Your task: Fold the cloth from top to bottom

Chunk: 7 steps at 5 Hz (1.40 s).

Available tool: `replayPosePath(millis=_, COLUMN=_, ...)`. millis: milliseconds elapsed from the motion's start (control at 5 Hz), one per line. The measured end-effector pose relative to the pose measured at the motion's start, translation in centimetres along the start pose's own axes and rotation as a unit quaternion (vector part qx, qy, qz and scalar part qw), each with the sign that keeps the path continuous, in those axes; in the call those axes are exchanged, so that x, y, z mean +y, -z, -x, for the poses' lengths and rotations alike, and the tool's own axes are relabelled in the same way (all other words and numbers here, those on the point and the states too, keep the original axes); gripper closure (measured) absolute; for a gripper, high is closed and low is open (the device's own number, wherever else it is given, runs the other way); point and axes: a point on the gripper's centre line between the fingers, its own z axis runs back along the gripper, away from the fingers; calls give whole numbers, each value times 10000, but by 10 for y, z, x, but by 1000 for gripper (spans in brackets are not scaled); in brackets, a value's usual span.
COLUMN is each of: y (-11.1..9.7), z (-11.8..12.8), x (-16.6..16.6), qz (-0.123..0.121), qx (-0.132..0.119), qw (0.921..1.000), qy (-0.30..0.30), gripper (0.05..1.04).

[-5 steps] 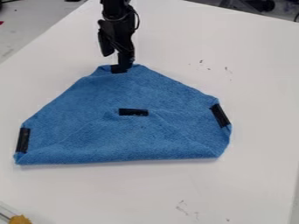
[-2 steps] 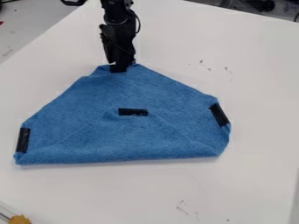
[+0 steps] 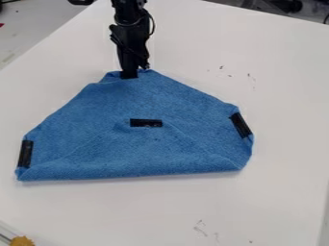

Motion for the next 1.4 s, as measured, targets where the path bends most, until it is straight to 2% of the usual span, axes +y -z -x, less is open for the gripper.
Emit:
replayPosePath(millis=200, y=1, z=1, x=-1, qz=7, qx=-5, qw=10000, qy=21, gripper=1011)
replayPosePath(millis=400, y=1, z=2, x=-2, qz=33, qx=33, qw=10000, qy=21, gripper=868)
replayPosePath(millis=600, y=-1, z=10, x=-2, qz=47, qx=302, qw=9995, qy=38, gripper=619)
replayPosePath(millis=800, y=-1, z=11, x=-2, qz=41, qx=368, qw=9993, qy=40, gripper=315)
replayPosePath(millis=1000, y=-4, z=4, x=-1, qz=111, qx=204, qw=9997, qy=29, gripper=87)
replayPosePath(millis=1400, y=8, z=-3, x=-2, qz=314, qx=135, qw=9994, qy=90, gripper=82)
